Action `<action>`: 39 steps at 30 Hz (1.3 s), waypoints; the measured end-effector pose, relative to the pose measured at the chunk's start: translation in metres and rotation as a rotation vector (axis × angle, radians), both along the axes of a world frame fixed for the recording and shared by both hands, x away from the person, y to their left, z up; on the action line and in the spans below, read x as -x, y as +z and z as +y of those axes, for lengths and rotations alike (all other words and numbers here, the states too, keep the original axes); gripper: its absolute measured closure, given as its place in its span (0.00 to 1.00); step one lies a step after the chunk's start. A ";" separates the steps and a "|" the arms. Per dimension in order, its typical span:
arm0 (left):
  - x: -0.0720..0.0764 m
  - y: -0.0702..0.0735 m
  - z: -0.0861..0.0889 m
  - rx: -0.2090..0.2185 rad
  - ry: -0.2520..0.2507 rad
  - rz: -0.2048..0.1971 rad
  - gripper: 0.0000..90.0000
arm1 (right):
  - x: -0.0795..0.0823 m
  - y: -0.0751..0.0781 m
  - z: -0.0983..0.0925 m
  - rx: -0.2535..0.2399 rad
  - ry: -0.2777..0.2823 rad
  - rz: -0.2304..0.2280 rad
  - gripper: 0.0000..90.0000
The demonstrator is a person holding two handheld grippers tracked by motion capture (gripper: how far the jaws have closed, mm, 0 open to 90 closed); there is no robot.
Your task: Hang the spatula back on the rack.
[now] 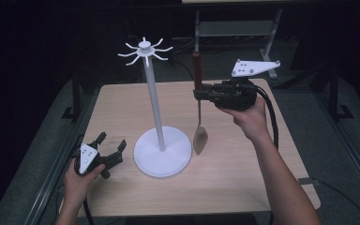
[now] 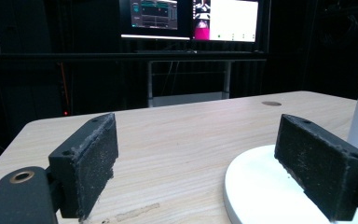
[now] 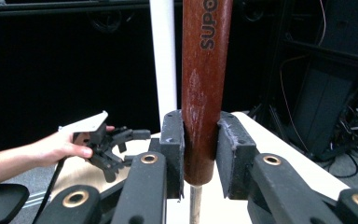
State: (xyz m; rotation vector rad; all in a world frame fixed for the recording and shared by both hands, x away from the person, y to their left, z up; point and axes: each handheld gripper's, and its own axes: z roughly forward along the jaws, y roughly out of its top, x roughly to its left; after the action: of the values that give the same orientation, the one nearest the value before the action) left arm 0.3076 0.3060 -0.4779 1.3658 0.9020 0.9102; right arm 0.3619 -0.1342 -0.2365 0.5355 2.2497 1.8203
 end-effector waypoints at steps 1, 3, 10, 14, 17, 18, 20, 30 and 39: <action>0.000 0.000 0.000 0.000 0.000 0.000 0.14 | 0.001 0.001 0.001 -0.003 0.003 -0.001 0.82; 0.000 0.000 0.000 -0.001 0.000 0.000 0.14 | 0.001 0.004 0.006 -0.004 0.010 -0.008 0.82; 0.000 0.000 0.000 0.000 0.000 0.000 0.14 | -0.005 0.014 0.017 0.008 0.016 -0.019 0.82; 0.000 0.000 0.000 0.000 0.000 0.000 0.14 | -0.015 0.018 0.021 0.002 0.018 -0.012 0.82; 0.000 0.000 0.000 -0.001 0.000 0.000 0.14 | -0.021 0.021 0.026 0.006 0.027 -0.005 0.82; 0.000 0.000 0.000 -0.001 0.000 0.000 0.14 | -0.023 0.022 0.028 0.009 0.029 -0.007 0.82; 0.000 0.000 0.000 0.000 0.000 0.000 0.14 | -0.026 0.023 0.031 0.016 0.033 -0.011 0.82; 0.000 0.000 0.000 0.000 -0.001 0.000 0.14 | -0.035 0.026 0.043 0.029 0.067 -0.008 0.82; 0.000 0.000 0.000 0.000 -0.002 0.001 0.14 | -0.034 0.023 0.047 0.049 0.101 0.002 0.82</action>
State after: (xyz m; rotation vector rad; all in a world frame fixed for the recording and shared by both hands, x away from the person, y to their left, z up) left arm 0.3075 0.3060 -0.4778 1.3675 0.9006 0.9081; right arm 0.3959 -0.0869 -0.2134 0.4223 2.3563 1.8060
